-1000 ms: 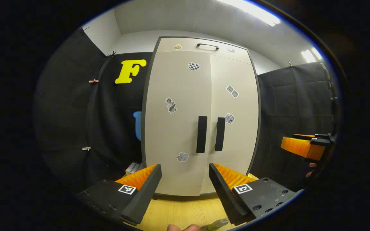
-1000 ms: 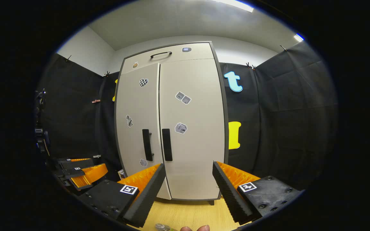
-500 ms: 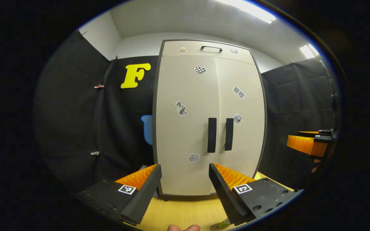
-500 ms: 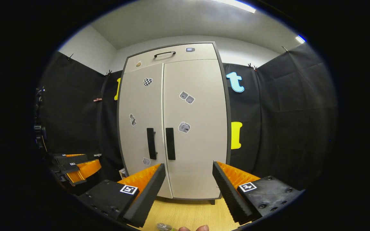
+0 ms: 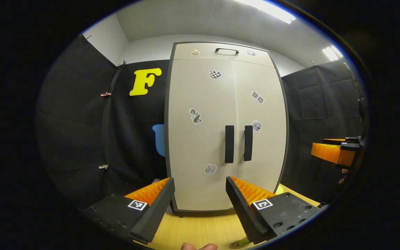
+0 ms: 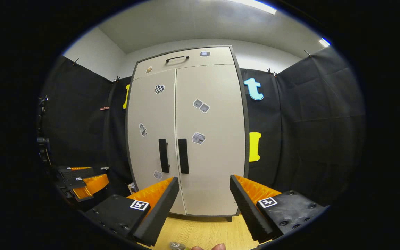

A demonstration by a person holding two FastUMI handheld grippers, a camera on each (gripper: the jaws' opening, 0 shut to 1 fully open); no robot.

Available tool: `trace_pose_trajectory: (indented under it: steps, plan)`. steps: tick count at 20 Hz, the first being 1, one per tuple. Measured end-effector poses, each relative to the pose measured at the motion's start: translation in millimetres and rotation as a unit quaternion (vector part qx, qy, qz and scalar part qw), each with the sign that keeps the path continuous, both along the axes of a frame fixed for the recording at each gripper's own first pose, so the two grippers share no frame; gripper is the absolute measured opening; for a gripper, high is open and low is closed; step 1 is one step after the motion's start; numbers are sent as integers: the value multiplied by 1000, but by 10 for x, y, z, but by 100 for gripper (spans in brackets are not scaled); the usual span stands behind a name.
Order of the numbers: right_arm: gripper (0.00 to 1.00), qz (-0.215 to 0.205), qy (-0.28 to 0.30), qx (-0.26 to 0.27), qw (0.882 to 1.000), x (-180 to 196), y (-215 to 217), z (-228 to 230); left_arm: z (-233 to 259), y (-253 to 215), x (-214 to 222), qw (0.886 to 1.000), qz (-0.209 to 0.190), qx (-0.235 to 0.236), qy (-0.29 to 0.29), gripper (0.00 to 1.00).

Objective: Grasp the bottle in the cabinet with the left hand and place it on the coaster, then close the right door with the right hand and the left door with the left hand.

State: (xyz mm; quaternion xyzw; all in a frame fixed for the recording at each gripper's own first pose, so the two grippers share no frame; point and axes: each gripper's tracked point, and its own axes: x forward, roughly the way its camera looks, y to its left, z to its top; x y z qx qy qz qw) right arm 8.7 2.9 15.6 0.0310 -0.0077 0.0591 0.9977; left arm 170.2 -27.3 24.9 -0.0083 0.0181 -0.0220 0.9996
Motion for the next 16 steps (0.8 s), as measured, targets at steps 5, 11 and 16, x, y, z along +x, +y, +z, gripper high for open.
trace_pose_trajectory:
  steps: [5, 11, 16]
  plan:
    - [98, -1, 3, -1, 1000, 31, -1, -19, -17, -37, 18, 1000, -3, 1, 2, 94]
    - [98, -5, 2, 7, 1000, 31, -11, -10, -44, -103, 49, 1000, -10, 7, 2, 94]
    - [98, -16, 9, 14, 1000, 85, -102, -85, -78, -176, 113, 1000, -7, 5, 3, 94]
